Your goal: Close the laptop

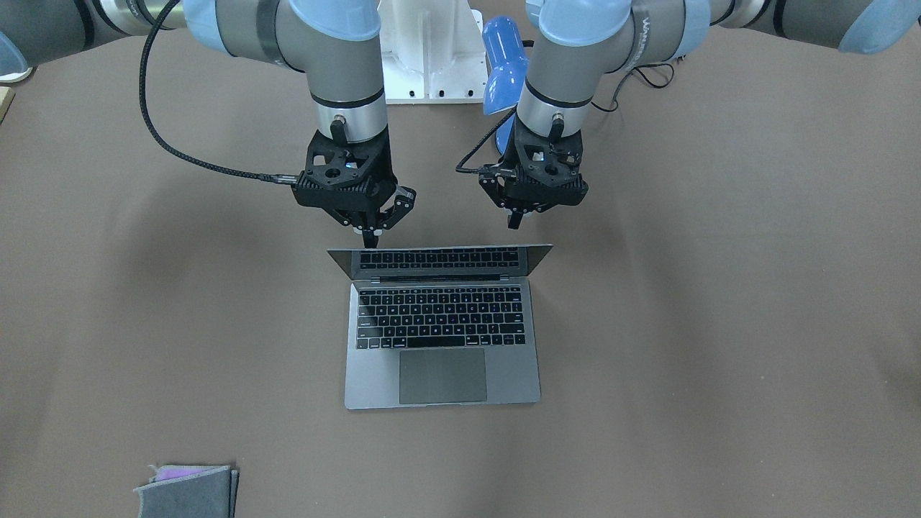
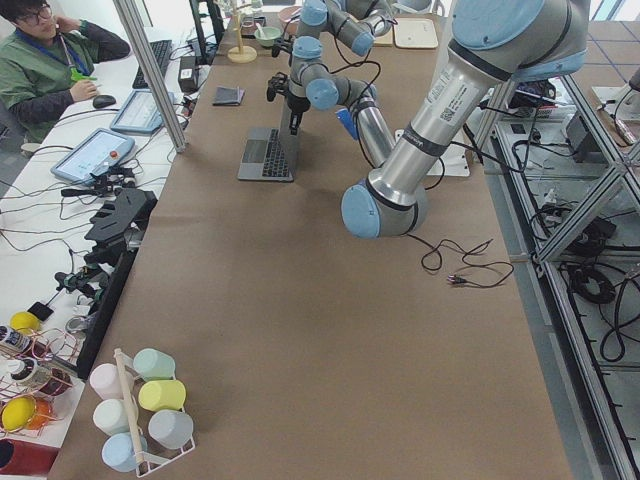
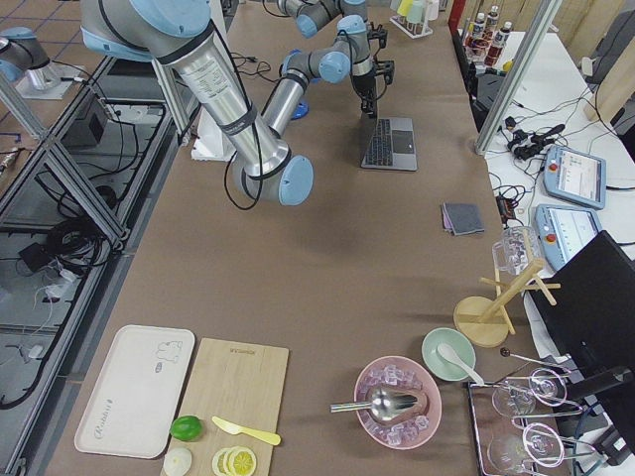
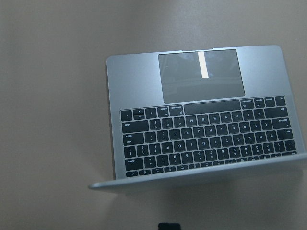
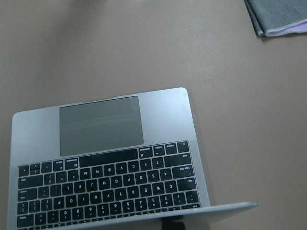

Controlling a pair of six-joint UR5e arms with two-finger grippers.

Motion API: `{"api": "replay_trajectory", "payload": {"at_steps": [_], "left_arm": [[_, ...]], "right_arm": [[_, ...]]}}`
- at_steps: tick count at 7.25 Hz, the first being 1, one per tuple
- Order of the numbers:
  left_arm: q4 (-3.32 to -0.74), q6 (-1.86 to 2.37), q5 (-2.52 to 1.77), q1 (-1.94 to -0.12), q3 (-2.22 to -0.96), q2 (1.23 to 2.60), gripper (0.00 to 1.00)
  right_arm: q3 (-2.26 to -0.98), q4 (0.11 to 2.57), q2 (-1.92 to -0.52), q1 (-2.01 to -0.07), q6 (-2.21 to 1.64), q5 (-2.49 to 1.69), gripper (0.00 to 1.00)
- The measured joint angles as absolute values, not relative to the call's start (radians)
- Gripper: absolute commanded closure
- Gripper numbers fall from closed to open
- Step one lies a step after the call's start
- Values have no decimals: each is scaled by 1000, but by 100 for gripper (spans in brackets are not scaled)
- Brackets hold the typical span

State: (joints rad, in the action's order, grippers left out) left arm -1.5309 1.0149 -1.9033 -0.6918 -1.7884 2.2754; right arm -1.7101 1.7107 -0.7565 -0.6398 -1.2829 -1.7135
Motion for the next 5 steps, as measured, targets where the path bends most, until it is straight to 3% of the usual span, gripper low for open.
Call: {"api": "replay_trajectory", "payload": {"at_steps": [5], "left_arm": [[-1663,969,-1883,-760,-1583,2352,100]], "right_arm": [[-1590,1654,-715,-676,-1242,-1723,100]]}}
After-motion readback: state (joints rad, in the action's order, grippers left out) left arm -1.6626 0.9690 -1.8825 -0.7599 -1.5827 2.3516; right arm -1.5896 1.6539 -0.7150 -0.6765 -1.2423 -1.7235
